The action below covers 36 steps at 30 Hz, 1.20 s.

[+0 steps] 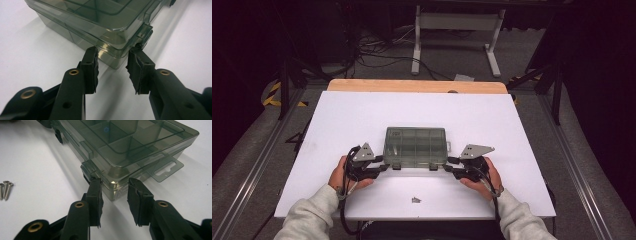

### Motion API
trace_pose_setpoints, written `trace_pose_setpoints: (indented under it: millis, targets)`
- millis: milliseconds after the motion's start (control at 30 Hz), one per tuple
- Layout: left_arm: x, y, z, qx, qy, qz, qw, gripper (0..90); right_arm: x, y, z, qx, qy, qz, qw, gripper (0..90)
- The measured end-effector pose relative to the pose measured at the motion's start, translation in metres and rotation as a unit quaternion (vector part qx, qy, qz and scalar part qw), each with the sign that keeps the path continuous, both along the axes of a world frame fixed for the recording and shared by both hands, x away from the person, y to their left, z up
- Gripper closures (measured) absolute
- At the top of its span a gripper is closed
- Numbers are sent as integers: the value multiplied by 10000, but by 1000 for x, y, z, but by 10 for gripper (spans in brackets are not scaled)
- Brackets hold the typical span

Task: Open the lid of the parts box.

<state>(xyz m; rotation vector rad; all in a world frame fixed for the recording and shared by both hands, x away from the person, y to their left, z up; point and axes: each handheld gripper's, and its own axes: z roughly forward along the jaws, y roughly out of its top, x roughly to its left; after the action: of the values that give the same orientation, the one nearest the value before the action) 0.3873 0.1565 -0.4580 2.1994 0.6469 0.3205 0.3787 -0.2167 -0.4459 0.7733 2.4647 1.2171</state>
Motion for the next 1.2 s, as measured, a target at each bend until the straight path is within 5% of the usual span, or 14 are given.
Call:
trace_pose_setpoints:
  millis: [233,500,1200]
  targets:
    - [-2,3,2,-11,-35,14,10000,596,0,-3,3,63,-54,-31,10000,629]
    - [-3,15,10,-288,-202,176,9992,593,-1,-5,6,78,-132,-78,9999,632]
    - [1,13,19,-375,-464,256,9979,562,-1,-6,16,-7,-526,-213,9984,663]
